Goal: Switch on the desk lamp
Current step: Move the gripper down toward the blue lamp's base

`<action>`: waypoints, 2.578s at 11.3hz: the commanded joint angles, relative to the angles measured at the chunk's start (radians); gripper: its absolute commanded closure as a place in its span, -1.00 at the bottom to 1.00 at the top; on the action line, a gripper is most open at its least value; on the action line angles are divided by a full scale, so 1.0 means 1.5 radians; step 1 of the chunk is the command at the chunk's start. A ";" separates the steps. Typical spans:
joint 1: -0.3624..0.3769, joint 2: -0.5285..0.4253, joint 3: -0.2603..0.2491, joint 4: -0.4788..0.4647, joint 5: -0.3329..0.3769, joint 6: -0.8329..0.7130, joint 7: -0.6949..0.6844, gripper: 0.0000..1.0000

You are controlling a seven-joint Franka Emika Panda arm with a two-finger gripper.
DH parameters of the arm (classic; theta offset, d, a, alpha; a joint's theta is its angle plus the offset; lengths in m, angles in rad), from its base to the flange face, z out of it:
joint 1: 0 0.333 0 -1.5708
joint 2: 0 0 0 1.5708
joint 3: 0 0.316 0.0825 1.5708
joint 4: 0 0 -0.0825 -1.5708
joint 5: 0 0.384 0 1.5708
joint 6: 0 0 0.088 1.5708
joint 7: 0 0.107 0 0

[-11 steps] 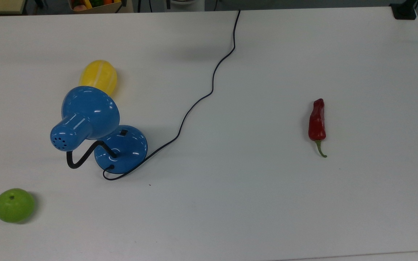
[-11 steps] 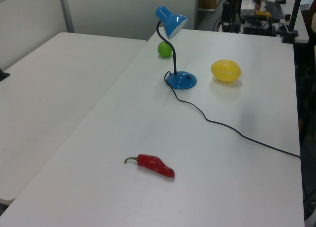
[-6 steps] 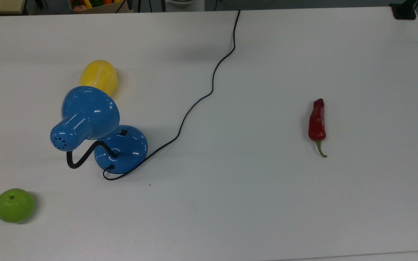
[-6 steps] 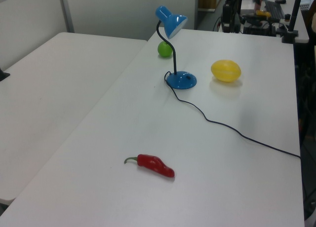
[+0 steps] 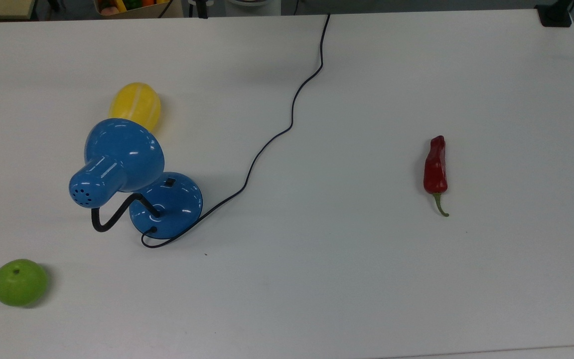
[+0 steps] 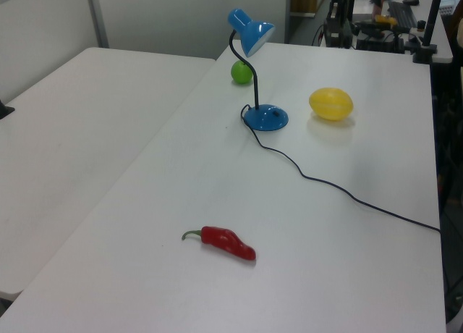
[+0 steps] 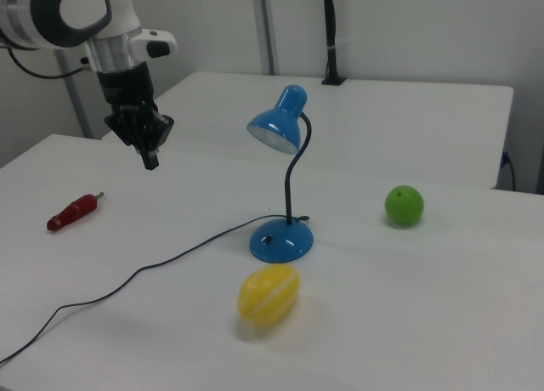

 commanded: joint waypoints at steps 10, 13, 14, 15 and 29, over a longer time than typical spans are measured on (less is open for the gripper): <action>-0.064 0.103 -0.003 -0.023 -0.006 0.148 0.041 1.00; -0.078 0.119 -0.004 -0.084 -0.006 0.243 0.091 1.00; -0.081 0.119 -0.004 -0.117 -0.007 0.290 0.120 1.00; -0.087 0.120 -0.004 -0.143 -0.007 0.333 0.135 1.00; -0.080 0.248 0.002 -0.166 -0.080 0.689 0.182 1.00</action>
